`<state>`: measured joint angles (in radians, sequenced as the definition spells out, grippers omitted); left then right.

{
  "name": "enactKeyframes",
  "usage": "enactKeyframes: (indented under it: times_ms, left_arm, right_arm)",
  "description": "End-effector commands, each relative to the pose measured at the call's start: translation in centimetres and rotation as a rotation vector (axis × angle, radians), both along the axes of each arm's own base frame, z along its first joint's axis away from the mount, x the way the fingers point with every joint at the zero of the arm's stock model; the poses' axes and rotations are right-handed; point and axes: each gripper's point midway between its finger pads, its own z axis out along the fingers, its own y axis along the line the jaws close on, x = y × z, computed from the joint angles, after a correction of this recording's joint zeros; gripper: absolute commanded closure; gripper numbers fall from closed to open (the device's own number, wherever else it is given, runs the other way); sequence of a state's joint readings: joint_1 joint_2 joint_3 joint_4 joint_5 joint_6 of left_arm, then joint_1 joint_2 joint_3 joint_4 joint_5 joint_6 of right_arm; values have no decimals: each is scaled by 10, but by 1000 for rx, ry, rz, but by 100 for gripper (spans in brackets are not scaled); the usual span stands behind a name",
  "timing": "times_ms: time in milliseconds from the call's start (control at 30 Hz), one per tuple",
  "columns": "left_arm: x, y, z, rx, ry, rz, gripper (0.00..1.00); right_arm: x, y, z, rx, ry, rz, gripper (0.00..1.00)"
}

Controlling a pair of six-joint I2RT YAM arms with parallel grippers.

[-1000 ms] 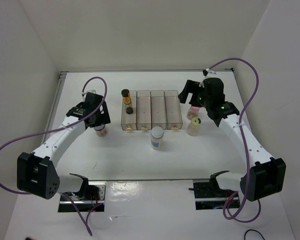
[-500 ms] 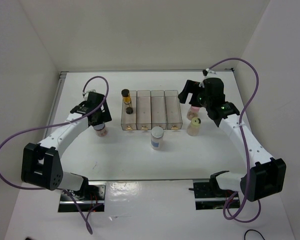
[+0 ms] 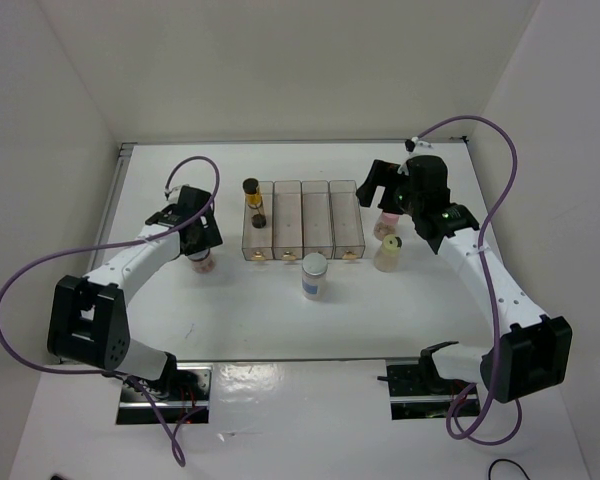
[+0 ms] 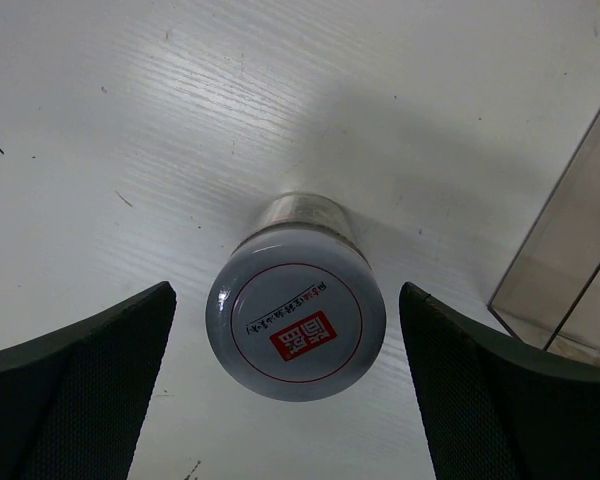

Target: Organize the condiment bottles

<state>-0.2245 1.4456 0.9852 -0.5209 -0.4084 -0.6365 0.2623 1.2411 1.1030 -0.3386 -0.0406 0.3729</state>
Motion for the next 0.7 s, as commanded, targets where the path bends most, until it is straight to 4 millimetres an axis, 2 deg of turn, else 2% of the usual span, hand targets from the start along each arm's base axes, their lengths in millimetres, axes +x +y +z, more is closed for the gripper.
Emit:
enactKeyframes:
  times_ms: [0, 500, 667]
  left_arm:
    - [2, 6, 0, 10, -18, 45, 3]
    - [-1, 5, -12, 5, 11, 47, 18]
    - [-1, 5, -12, 5, 11, 47, 35]
  right_arm:
    - [6, 3, 2, -9, -28, 3, 2]
    - [4, 1, 4, -13, -29, -6, 2]
    - [4, 1, 4, -13, -29, -6, 2]
